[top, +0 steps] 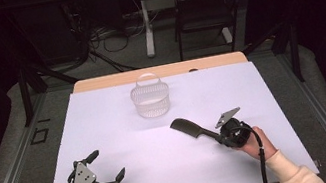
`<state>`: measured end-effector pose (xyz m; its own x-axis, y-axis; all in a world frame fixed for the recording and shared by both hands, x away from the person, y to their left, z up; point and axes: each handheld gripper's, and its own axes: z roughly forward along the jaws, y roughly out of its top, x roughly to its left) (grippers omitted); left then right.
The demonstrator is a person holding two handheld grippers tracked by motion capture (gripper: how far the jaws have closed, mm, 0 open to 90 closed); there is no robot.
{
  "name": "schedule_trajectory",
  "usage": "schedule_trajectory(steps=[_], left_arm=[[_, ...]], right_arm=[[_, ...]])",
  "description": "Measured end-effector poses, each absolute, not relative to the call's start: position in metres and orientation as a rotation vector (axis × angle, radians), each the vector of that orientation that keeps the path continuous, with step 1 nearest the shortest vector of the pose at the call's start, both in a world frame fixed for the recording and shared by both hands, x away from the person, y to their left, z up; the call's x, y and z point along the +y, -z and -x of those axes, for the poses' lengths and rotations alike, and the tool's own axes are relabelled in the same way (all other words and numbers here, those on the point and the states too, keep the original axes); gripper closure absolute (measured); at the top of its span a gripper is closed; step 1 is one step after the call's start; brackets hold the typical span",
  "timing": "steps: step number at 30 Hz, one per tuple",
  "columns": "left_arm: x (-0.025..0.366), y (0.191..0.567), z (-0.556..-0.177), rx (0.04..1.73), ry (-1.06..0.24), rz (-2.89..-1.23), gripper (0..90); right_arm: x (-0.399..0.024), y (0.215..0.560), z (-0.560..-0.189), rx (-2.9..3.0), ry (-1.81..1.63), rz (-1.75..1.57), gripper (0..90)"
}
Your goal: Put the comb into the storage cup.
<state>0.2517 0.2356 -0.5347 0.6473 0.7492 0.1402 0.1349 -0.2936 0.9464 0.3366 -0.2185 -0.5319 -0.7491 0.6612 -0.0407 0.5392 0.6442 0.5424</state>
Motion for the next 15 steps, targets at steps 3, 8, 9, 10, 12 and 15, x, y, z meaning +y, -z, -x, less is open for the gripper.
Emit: schedule_trajectory(steps=[3, 8, 9, 10, 12, 15], left_arm=[[0.235, 0.534, -0.251, 0.711, -0.72, -1.796, 0.1], [0.236, 0.534, -0.251, 0.712, -0.722, -1.793, 0.1], [0.236, 0.535, -0.252, 0.714, -0.72, -1.793, 0.2], [0.236, 0.535, -0.252, 0.715, -0.719, -1.792, 0.1], [0.236, 0.535, -0.252, 0.715, -0.717, -1.79, 0.1], [0.236, 0.535, -0.252, 0.716, -0.719, -1.789, 0.1]], right_arm=[[-0.221, 0.53, -0.336, 2.631, -0.753, -0.982, 90.0], [-0.221, 0.527, -0.333, 2.657, -0.774, -0.957, 86.3], [-0.221, 0.525, -0.332, 2.657, -0.781, -0.963, 84.5], [-0.222, 0.523, -0.332, 2.658, -0.785, -0.962, 83.6], [-0.224, 0.518, -0.331, 2.652, -0.8, -0.948, 80.2], [-0.226, 0.511, -0.329, 2.636, -0.819, -0.951, 73.5]])
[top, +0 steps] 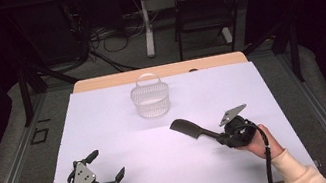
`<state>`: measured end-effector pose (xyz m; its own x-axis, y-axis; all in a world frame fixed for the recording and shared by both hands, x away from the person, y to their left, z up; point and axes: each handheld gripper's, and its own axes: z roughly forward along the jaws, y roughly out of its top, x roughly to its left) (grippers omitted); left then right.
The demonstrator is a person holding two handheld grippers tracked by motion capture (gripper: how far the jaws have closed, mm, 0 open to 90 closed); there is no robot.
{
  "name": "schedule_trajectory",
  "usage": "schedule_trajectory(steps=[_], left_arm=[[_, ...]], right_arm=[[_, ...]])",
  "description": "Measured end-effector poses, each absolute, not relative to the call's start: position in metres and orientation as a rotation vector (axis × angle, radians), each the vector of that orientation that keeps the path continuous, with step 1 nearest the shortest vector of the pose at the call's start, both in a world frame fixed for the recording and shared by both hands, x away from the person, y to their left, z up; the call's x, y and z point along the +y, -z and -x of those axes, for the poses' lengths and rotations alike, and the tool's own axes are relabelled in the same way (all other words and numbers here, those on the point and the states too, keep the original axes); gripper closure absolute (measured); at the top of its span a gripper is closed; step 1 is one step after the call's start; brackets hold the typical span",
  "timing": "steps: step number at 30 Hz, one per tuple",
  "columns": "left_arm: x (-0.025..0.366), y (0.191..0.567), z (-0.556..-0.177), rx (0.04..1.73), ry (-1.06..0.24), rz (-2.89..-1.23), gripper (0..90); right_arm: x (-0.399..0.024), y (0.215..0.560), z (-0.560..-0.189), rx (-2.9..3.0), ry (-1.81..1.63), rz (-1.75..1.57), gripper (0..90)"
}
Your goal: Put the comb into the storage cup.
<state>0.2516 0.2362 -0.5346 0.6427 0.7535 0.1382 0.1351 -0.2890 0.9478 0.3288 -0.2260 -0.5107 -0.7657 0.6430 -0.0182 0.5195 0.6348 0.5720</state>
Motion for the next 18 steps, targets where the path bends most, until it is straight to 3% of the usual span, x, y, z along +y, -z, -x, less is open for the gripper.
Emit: schedule_trajectory(steps=[8, 18], left_arm=[[0.236, 0.535, -0.252, 0.715, -0.722, -1.792, 0.1], [0.235, 0.535, -0.252, 0.717, -0.722, -1.796, 0.1]], right_arm=[[-0.23, 0.5, -0.327, 2.639, -0.812, -0.954, 51.2], [-0.224, 0.496, -0.327, 2.65, -0.785, -0.931, 17.2]])
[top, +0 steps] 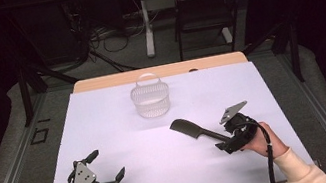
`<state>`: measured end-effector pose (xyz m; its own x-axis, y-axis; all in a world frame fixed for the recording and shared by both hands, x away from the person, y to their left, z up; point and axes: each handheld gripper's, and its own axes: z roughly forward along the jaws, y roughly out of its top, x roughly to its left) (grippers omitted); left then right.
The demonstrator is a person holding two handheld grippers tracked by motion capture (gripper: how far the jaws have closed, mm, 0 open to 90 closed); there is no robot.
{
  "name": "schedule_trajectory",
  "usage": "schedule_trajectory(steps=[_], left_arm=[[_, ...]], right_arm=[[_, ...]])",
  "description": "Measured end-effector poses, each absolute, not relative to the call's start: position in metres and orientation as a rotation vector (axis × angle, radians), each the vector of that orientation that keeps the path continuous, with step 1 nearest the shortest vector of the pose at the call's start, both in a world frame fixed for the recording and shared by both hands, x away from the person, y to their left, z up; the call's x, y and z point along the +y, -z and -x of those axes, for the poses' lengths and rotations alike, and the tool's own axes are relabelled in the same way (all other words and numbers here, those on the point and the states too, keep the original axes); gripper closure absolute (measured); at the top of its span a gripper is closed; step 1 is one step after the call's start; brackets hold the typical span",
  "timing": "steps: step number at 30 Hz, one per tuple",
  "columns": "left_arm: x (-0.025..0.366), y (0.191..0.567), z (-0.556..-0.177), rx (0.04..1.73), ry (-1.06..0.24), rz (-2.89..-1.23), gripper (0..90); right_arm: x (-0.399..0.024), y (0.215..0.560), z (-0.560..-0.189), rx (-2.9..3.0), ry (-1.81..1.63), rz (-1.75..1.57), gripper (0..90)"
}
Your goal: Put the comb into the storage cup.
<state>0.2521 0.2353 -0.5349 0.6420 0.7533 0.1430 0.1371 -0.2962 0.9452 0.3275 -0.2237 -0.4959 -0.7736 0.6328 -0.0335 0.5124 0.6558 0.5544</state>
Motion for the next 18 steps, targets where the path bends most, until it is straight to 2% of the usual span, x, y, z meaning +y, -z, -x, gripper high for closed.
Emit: schedule_trajectory(steps=[10, 18], left_arm=[[0.236, 0.535, -0.252, 0.715, -0.723, -1.794, 0.1], [0.236, 0.535, -0.252, 0.714, -0.722, -1.794, 0.1]], right_arm=[[-0.22, 0.493, -0.335, 2.652, -0.78, -0.925, 1.6], [-0.21, 0.493, -0.344, 2.676, -0.765, -0.904, 0.0]])
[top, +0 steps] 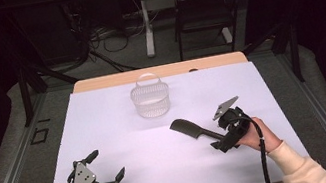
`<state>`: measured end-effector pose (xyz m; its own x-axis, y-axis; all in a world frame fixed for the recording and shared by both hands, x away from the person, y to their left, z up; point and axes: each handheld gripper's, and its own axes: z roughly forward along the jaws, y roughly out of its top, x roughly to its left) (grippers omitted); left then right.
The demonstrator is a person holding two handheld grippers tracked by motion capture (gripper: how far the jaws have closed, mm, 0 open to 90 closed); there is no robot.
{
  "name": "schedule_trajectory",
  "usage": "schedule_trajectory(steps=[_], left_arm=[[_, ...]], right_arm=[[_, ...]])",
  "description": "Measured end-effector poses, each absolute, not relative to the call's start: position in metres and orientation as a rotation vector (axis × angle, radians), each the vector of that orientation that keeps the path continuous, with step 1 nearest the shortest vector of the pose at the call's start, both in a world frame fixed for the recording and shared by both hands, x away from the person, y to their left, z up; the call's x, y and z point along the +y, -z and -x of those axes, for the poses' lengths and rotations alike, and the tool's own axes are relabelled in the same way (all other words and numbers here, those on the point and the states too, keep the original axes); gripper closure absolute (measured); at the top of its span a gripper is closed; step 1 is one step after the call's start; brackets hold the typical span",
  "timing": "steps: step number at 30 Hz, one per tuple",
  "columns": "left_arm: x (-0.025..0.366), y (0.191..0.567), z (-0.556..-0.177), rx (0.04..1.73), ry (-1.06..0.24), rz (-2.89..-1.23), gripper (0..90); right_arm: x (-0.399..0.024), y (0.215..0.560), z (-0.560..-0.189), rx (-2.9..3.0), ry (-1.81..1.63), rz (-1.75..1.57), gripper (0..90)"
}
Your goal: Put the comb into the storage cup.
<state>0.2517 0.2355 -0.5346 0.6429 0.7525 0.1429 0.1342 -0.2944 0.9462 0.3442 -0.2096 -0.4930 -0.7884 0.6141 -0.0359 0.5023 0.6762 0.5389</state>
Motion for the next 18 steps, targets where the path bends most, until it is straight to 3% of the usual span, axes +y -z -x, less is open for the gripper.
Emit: schedule_trajectory(steps=[18], left_arm=[[0.235, 0.534, -0.251, 0.711, -0.721, -1.788, 0.1]], right_arm=[[-0.191, 0.496, -0.359, 2.743, -0.699, -0.835, 0.0]])
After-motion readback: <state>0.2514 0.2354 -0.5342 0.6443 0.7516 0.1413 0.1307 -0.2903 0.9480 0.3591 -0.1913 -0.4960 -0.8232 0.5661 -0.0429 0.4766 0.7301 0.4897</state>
